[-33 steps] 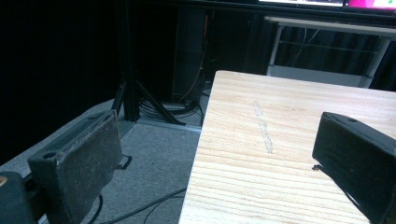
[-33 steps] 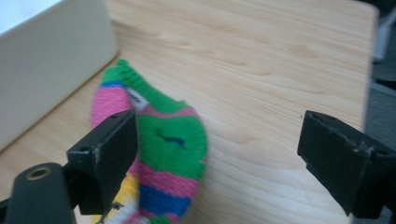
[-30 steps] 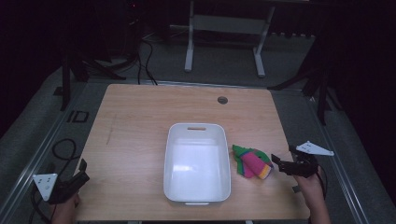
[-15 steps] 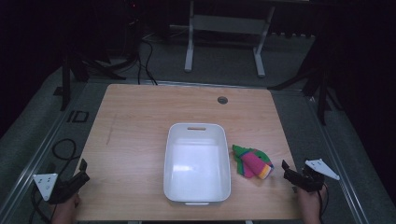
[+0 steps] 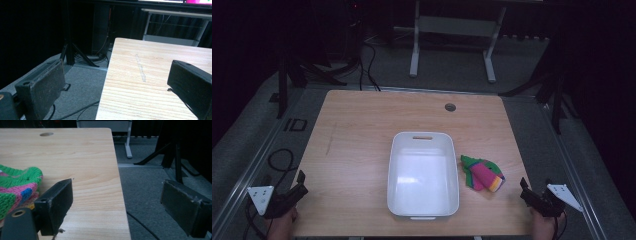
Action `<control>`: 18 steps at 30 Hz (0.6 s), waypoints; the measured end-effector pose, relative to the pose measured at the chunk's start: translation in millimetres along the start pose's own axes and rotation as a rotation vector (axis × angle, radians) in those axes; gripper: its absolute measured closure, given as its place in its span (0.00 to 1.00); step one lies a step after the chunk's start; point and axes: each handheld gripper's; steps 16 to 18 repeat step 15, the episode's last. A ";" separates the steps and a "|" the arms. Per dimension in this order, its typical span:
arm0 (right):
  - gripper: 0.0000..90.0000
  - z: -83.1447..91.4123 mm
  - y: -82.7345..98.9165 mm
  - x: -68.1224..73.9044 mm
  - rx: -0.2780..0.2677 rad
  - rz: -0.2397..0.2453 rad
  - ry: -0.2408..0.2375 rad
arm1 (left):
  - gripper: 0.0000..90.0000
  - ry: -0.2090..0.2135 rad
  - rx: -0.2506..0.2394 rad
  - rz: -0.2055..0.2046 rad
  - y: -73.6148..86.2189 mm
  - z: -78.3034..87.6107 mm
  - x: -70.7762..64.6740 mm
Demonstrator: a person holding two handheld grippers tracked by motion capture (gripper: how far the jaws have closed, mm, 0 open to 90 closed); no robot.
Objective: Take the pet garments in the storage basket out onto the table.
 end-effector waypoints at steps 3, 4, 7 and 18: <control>0.12 1.9 0.0 -2.8 -0.020 -0.030 -0.004 | 0.02 0.000 0.000 0.002 0.0 -0.2 -0.1; 0.12 1.8 0.6 -3.4 -0.021 -0.031 0.001 | 0.02 -0.001 0.000 0.002 0.0 -0.2 -0.1; 0.12 1.1 1.9 -4.0 -0.017 -0.034 0.002 | 0.02 0.000 0.000 0.002 0.0 -0.2 -0.1; 0.12 -0.8 2.1 -1.6 -0.012 -0.008 0.008 | 0.02 0.000 -0.001 0.003 0.0 -0.1 0.1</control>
Point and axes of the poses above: each handheld gripper's, and its own axes: z roughly backward along the jaws, y roughly out of its underside, x roughly to its left, and after that the axes turned 9 degrees about z, right-handed
